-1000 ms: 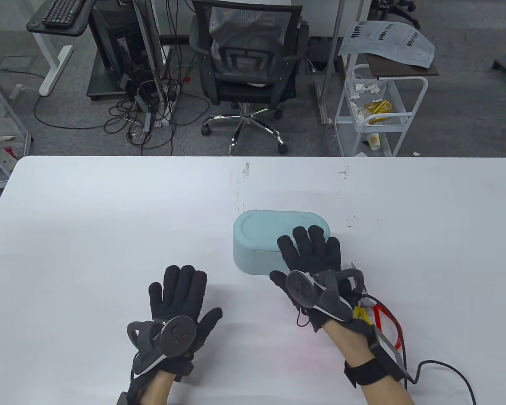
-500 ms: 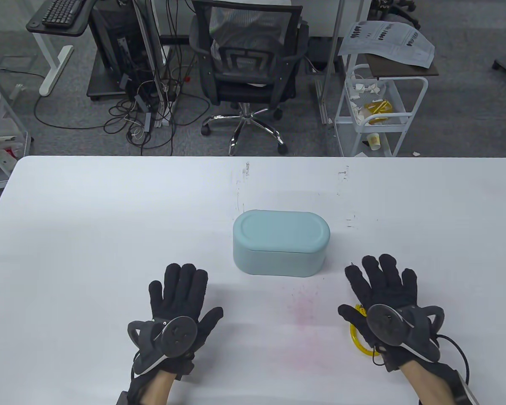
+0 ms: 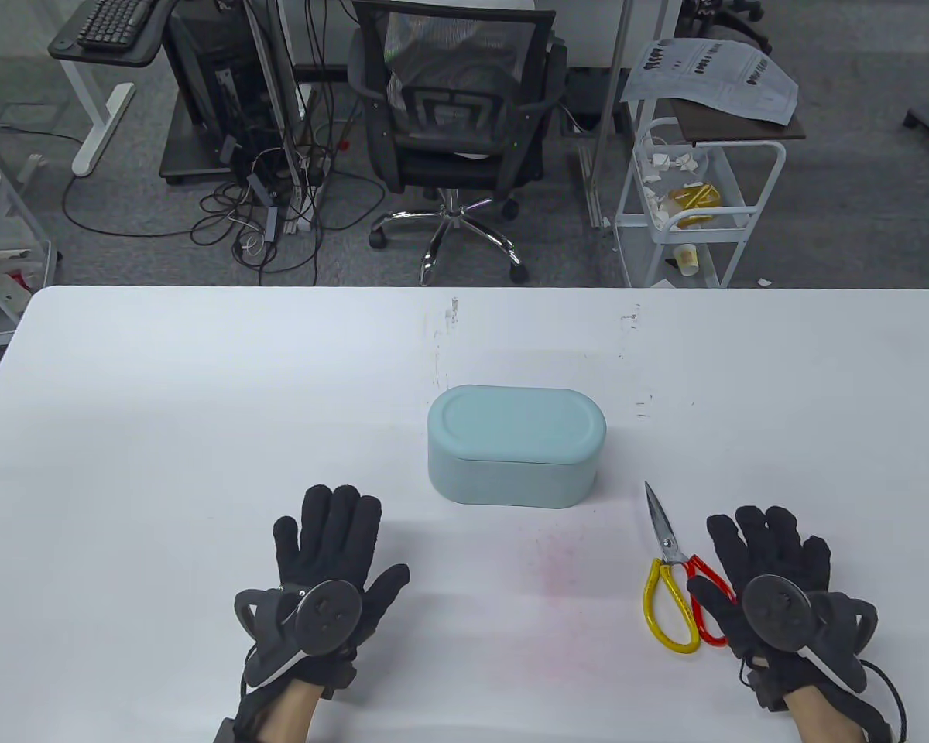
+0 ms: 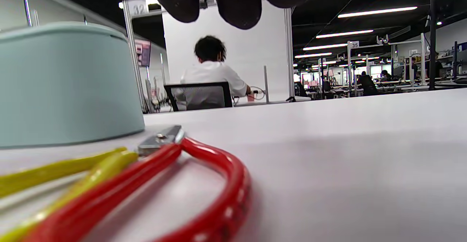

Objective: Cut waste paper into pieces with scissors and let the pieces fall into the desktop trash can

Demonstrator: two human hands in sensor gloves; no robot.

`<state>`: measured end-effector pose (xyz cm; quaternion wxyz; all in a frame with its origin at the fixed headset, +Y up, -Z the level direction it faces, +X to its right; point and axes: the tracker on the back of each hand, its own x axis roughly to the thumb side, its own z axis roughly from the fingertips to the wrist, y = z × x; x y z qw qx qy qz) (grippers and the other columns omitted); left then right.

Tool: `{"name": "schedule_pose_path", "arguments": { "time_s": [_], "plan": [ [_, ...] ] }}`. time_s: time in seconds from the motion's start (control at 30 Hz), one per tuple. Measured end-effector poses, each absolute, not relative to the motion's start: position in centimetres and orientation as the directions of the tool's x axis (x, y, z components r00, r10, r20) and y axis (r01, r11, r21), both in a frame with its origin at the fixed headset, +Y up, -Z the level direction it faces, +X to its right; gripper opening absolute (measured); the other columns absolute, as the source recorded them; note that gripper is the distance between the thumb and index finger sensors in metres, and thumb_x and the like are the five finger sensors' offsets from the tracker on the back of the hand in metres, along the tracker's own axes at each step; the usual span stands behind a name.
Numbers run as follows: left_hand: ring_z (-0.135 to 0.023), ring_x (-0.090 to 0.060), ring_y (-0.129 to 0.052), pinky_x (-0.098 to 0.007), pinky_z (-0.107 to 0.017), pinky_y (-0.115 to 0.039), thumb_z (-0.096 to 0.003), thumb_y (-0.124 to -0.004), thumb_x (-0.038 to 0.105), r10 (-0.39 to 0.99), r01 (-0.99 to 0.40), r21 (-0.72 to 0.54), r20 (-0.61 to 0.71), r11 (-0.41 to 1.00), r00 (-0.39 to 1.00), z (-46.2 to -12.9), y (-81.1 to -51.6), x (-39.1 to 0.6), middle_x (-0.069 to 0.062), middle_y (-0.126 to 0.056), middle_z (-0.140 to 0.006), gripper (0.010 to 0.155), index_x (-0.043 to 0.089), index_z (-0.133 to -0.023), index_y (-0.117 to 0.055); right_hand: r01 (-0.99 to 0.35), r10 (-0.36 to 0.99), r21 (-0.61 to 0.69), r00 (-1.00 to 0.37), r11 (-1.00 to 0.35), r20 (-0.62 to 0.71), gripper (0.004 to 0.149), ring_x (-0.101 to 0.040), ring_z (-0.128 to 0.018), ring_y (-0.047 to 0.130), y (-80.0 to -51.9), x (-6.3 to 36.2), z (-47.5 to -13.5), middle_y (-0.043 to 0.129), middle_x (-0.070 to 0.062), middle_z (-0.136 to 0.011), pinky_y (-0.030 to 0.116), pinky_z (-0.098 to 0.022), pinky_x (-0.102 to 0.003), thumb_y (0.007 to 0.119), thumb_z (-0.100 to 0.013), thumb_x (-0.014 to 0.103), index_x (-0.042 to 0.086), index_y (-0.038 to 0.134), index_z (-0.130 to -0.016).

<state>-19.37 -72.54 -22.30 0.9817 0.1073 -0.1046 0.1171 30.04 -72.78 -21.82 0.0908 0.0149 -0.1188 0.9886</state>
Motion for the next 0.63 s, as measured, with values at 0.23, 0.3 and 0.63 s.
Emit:
{"name": "schedule_pose_path", "arguments": {
  "time_s": [0.23, 0.3, 0.63],
  "plan": [
    [-0.118, -0.039, -0.037, -0.067, -0.077, -0.032, -0.0465, -0.059, 0.072, 0.191, -0.236, 0.195, 0.227, 0.952, 0.955, -22.21, -72.44, -19.38, -0.009, -0.046, -0.125, 0.083, 0.028, -0.116, -0.048, -0.18, 0.177, -0.214, -0.984, -0.96, 0.034, 0.082, -0.042, -0.106, 0.046, -73.03, 30.29, -21.24, 0.05, -0.003, -0.111, 0.039, -0.068, -0.072, 0.048, -0.033, 0.075, 0.035, 0.05, -0.104],
    [-0.118, -0.039, -0.037, -0.067, -0.077, -0.032, -0.0464, -0.059, 0.072, 0.188, -0.232, 0.193, 0.221, 0.953, 0.957, -22.14, -72.45, -19.41, -0.009, -0.046, -0.125, 0.083, 0.028, -0.116, -0.048, -0.181, 0.179, -0.218, -0.983, -0.959, 0.032, 0.082, -0.042, -0.106, 0.046, -73.1, 30.36, -21.08, 0.05, -0.003, -0.111, 0.039, -0.068, -0.072, 0.048, -0.033, 0.075, 0.035, 0.05, -0.104],
    [-0.118, -0.039, -0.036, -0.067, -0.076, -0.032, -0.0463, -0.059, 0.072, 0.197, -0.236, 0.17, 0.216, 0.957, 0.956, -22.11, -72.57, -19.37, -0.009, -0.046, -0.126, 0.083, 0.029, -0.116, -0.048, -0.164, 0.163, -0.235, -0.986, -0.958, 0.024, 0.082, -0.042, -0.107, 0.043, -73.35, 30.28, -20.96, 0.047, -0.003, -0.111, 0.039, -0.068, -0.071, 0.048, -0.033, 0.075, 0.034, 0.048, -0.104]
  ]
}}
